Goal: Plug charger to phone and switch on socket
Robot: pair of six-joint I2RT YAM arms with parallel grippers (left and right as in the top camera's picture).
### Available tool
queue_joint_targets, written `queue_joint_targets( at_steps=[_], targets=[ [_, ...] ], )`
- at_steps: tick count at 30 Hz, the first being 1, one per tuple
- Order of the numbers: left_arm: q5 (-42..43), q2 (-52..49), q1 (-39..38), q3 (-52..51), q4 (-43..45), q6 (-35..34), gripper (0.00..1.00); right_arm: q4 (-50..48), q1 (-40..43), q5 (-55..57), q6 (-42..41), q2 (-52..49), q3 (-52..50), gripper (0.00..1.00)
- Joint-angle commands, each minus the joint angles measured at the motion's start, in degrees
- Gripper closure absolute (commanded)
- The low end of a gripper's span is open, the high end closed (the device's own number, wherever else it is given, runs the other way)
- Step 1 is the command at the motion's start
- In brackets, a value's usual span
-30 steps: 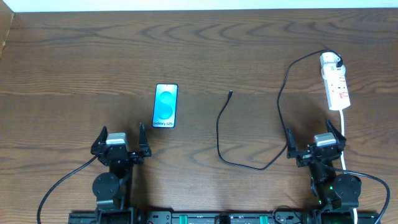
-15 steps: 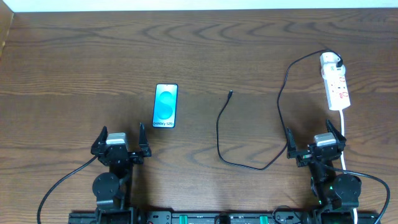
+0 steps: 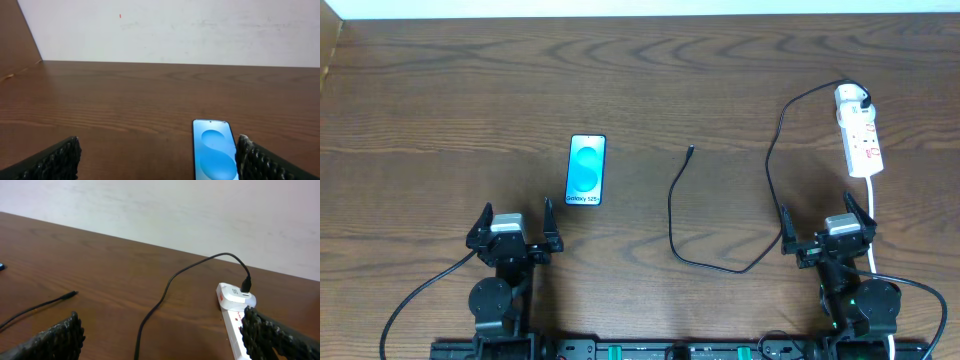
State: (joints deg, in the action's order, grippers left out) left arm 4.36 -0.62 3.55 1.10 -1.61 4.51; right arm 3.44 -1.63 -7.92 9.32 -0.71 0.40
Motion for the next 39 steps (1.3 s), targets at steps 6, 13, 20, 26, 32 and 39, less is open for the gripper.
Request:
queue_joint_targets(
  at_steps=[6,13,20,26,32,39],
  targets=[
    [1.0,0.3,0.0,-0.9,-2.0,-1.8,0.02,0.2,0.0,-0.2,0.0,0.3,-0.1,0.01],
    [1.0,-0.9,0.0,-0.9,-2.0,-4.6,0.02,0.2,0.0,-0.2,0.0,0.3,-0.1,0.01],
    [1.0,-2.6,0.0,-0.9,-2.0,-4.6,0.02,0.2,0.0,-0.2,0.0,0.3,-0.1,0.01],
    [1.0,-2.7,0.0,-0.9,-2.0,-4.6,0.02,0.2,0.0,-0.2,0.0,0.3,-0.1,0.01],
    [1.0,-2.7,0.0,-0.5,-2.0,-4.6,0.02,0.2,0.0,-0.2,0.0,0.3,-0.1,0.01],
    [1.0,-2.7,0.0,1.7,-2.0,-4.3,0.02,0.2,0.0,-0.2,0.0,0.3,-0.1,0.01]
  ],
)
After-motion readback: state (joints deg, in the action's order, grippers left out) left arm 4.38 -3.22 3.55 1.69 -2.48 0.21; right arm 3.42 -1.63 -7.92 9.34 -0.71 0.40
